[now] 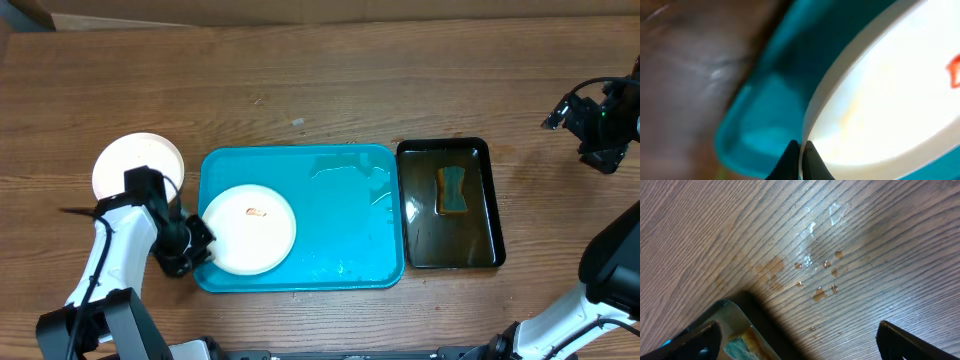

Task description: Clean dirty plates on tray and stack at the side

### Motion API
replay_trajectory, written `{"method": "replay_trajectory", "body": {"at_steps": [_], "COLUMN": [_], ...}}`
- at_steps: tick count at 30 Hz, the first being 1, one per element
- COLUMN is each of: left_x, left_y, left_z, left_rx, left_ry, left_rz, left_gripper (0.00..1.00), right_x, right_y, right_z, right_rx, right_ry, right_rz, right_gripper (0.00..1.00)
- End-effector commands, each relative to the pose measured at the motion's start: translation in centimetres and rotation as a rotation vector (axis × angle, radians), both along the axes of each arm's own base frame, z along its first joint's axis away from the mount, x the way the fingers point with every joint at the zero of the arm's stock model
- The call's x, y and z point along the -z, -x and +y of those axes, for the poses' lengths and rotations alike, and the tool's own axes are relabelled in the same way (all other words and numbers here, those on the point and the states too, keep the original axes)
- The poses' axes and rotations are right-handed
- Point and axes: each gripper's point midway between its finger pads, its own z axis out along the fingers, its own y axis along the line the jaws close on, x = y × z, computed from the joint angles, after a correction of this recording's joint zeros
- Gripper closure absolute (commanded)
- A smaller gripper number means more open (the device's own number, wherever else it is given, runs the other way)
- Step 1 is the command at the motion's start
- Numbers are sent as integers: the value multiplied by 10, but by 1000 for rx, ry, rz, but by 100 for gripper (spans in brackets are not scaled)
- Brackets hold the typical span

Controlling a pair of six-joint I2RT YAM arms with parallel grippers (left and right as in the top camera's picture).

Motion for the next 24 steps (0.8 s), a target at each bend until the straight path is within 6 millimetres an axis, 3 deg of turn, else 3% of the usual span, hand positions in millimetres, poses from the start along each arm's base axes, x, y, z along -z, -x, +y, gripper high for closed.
{"method": "replay_trajectory", "body": {"at_steps": [1,10,12,13,15,18,24], "left_x": [-6,-8,-9,-9,-15,-26,-27], "left_y": [-20,-61,-69,-72,-77,-70,-39], "left_z": [-23,-71,-74,-74,-76,-84,-103], "left_rx": [131,352,386,397,410,404,409], "left_ry": [49,-16,-68,-90,-106,-55,42], "left_rz": [-93,-281,-313,-325,-337,-293,-177], "left_gripper": [95,89,79,66,51,33,37], "right_x": [-13,-13,-13,-13,-13,-13,-13], "right_y": [-3,-3,-3,-3,-3,-3,-3], "right_z": [-3,-3,-3,-3,-3,-3,-3], "right_rx": [2,2,2,2,2,2,2], "right_ry": [17,17,17,17,17,17,17], "right_rz": [-35,-34,-34,-34,-35,-35,-34], "right_gripper": [0,0,0,0,0,0,0]}}
